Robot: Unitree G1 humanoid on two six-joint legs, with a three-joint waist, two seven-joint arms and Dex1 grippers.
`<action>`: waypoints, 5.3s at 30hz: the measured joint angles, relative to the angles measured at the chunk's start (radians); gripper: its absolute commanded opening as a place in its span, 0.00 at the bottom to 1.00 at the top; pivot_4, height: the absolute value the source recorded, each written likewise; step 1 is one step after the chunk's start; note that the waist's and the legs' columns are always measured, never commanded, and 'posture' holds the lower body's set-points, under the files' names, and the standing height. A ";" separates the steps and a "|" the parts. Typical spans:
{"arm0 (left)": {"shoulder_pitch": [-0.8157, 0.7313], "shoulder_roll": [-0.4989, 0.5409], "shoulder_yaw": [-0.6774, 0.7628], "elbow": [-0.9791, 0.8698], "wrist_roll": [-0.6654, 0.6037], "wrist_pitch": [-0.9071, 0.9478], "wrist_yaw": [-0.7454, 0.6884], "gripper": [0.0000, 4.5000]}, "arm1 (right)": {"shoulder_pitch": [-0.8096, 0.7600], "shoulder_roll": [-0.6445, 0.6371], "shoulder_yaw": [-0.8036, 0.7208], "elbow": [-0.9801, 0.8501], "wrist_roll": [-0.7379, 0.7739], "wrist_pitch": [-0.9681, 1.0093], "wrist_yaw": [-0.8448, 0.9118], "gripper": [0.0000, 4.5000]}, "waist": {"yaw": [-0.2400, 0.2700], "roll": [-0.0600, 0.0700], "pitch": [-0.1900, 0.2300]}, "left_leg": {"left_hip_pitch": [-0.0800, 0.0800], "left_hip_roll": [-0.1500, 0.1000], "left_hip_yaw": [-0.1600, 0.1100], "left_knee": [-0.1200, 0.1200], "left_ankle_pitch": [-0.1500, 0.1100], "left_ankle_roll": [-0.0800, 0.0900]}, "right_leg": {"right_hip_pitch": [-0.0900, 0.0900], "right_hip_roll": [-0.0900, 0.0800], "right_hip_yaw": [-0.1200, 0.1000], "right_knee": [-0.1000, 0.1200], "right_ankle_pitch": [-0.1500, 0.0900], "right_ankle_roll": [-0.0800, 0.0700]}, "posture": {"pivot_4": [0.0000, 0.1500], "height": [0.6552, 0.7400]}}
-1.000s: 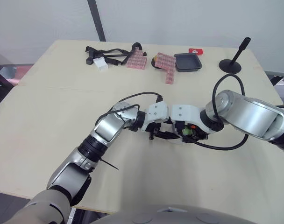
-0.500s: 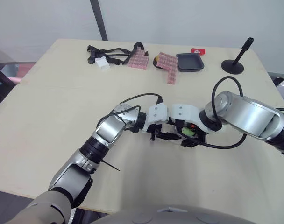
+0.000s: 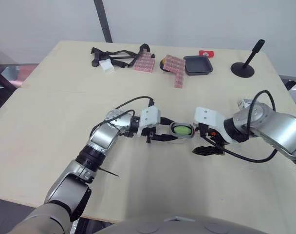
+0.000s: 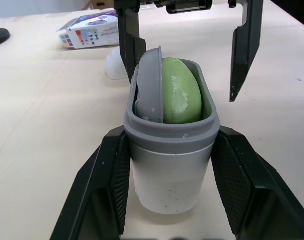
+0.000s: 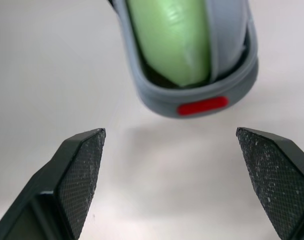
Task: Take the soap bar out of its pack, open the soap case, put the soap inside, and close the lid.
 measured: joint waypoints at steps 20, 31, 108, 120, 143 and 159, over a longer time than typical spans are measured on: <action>0.114 0.002 0.080 -0.003 -0.069 -0.055 -0.056 0.42 | 0.548 0.240 -0.364 0.065 -0.022 -0.614 -0.025 1.00 | -0.026 -0.001 -0.001 | -0.005 0.000 0.000 0.001 -0.002 0.007 | -0.005 -0.003 -0.001 0.001 0.000 0.000 | 1.00 1.00; 0.149 -0.002 0.083 -0.020 -0.072 -0.076 -0.046 0.42 | 0.867 0.374 -0.822 0.131 0.053 -0.710 -0.099 1.00 | -0.027 -0.001 -0.001 | -0.005 0.000 0.000 0.001 -0.004 0.011 | -0.005 -0.004 -0.002 -0.001 0.000 0.000 | 1.00 1.00; 0.155 -0.025 0.061 -0.014 -0.043 -0.124 -0.061 0.42 | -0.128 0.056 -0.291 0.615 1.118 0.593 -1.436 1.00 | 0.000 0.004 -0.002 | 0.006 -0.005 0.000 -0.008 -0.003 0.001 | 0.010 -0.001 -0.001 -0.013 -0.001 0.003 | 1.00 1.00; 0.155 -0.024 0.054 -0.016 -0.043 -0.124 -0.052 0.42 | -0.147 0.036 -0.216 0.635 1.179 0.568 -1.509 0.47 | 0.003 0.004 -0.002 | 0.006 -0.005 0.000 -0.008 -0.003 0.000 | 0.010 -0.001 -0.002 -0.013 -0.002 0.004 | 1.00 1.00; 0.155 -0.026 0.044 -0.017 -0.045 -0.124 -0.042 0.42 | -0.146 -0.099 -0.195 0.151 0.680 0.320 -0.632 0.43 | 0.007 0.003 -0.001 | 0.003 -0.003 -0.001 -0.006 -0.004 -0.001 | 0.009 -0.001 -0.003 -0.013 -0.003 0.005 | 1.00 1.00; 0.146 -0.026 0.044 -0.013 -0.044 -0.122 -0.039 0.42 | -0.315 -0.243 0.079 -0.065 0.178 0.016 0.076 0.43 | -0.005 0.002 -0.001 | 0.002 -0.001 -0.001 0.000 -0.006 0.003 | 0.007 -0.002 -0.001 -0.007 -0.003 0.005 | 1.00 1.00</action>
